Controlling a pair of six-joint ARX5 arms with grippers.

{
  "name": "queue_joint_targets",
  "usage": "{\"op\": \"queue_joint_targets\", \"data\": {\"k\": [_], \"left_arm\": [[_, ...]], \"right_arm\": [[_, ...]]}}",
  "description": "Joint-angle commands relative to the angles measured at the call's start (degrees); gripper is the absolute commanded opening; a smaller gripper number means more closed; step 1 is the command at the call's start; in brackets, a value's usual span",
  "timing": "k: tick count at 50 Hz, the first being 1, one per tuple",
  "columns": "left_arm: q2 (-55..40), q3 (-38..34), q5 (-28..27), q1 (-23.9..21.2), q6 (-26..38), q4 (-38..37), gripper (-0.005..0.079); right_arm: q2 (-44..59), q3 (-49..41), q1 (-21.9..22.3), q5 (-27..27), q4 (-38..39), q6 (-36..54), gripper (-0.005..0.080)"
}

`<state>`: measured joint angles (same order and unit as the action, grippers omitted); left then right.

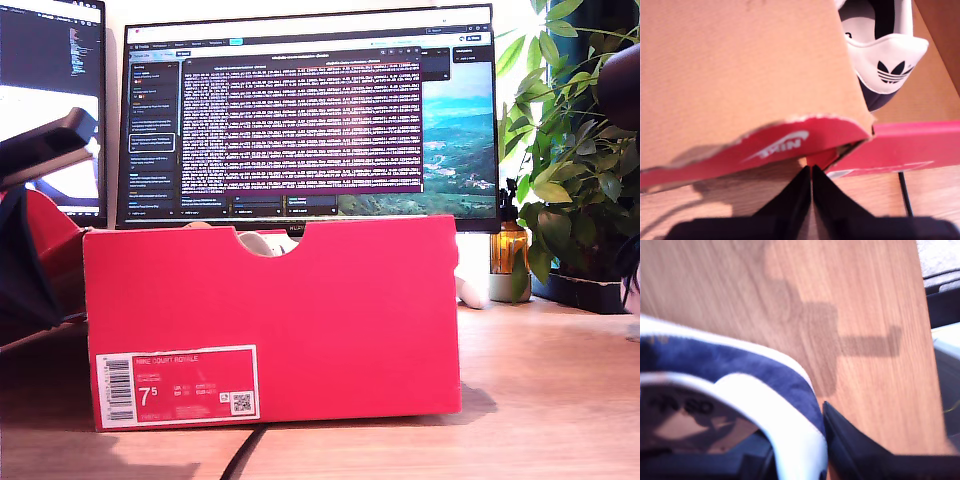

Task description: Pack the blue shoes by picking the first shoe and placing it inside the red shoebox, left side, then picking and rotating the second shoe and placing it in the shoebox

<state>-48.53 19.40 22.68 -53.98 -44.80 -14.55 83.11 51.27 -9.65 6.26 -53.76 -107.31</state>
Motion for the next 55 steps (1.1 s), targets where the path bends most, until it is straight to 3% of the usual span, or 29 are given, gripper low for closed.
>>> {"op": "queue_joint_targets", "data": {"k": [1, 14, 24, 42, 55], "left_arm": [[-0.55, 0.61, 0.28, -0.15, 0.22, 0.42, -0.0019], [-0.55, 0.61, 0.28, -0.15, 0.22, 0.42, -0.0019], [-0.55, 0.61, 0.28, -0.15, 0.22, 0.42, -0.0019], [-0.55, 0.61, 0.28, -0.15, 0.24, 0.42, -0.0019], [-0.55, 0.61, 0.28, -0.15, 0.22, 0.42, -0.0019]], "right_arm": [[-1.09, 2.01, 0.61, 1.05, 3.17, 6.71, -0.0012], [-3.69, 12.0, 1.95, 3.61, 2.49, 39.47, -0.0012], [-3.93, 21.44, 1.95, -5.44, 1.18, 74.2, -0.0012], [-3.91, 36.11, 0.07, -13.51, 0.15, 109.24, -0.0012], [-3.76, 40.48, -4.44, -13.66, 9.4, 128.28, -0.0012]]}}
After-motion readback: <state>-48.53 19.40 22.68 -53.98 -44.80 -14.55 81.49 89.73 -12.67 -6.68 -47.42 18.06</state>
